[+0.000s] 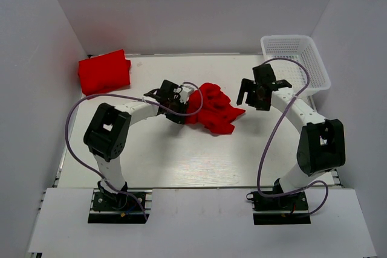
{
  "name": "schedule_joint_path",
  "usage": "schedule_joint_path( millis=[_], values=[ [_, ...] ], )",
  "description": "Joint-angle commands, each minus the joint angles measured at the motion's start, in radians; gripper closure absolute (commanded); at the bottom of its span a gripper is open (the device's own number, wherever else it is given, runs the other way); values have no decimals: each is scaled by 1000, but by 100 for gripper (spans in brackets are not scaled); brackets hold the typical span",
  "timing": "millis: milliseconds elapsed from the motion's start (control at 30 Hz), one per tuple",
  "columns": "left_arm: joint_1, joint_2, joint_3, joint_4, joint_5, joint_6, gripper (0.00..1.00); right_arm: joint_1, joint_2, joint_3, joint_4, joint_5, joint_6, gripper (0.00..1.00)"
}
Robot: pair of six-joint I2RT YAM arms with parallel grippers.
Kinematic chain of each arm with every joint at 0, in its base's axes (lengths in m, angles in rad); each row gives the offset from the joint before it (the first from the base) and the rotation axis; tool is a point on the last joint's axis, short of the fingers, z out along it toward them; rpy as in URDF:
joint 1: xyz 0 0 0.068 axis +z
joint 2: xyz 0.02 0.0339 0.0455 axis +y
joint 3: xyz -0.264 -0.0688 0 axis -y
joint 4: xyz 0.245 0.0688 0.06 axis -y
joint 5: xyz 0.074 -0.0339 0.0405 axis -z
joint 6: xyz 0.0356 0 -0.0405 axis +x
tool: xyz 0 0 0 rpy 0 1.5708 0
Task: Fold and stack the t-shirts
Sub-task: Flatten out the tshirt
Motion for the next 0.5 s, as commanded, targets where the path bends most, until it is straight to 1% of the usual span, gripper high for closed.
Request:
schedule_joint_path(
  millis=[0,33,67,133,167,233,300,333,433,467],
  values=[
    [-7,-5,38,24,20,40,65,-10,19,21,2,-2,28,10],
    [-7,-5,29,24,33,51,72,-9,22,22,1,-15,32,10],
    [-7,-5,29,36,33,51,85,-10,41,24,-2,-18,42,10],
    [-16,-14,29,48,45,51,96,-9,58,25,2,-17,53,10],
    [-16,-26,29,62,56,51,100,-9,70,30,2,-20,70,10],
    [-16,-40,29,73,66,51,100,-12,96,33,8,-21,78,12],
    [-16,-72,19,82,47,40,100,-6,130,54,10,-23,99,12],
    [-16,-83,19,82,15,28,100,-9,139,59,10,-23,116,14],
    [-16,-129,-2,70,-33,2,100,-9,167,56,31,-2,140,14],
    [-16,-140,-2,70,-48,2,100,-9,171,55,42,0,147,12]
  ],
)
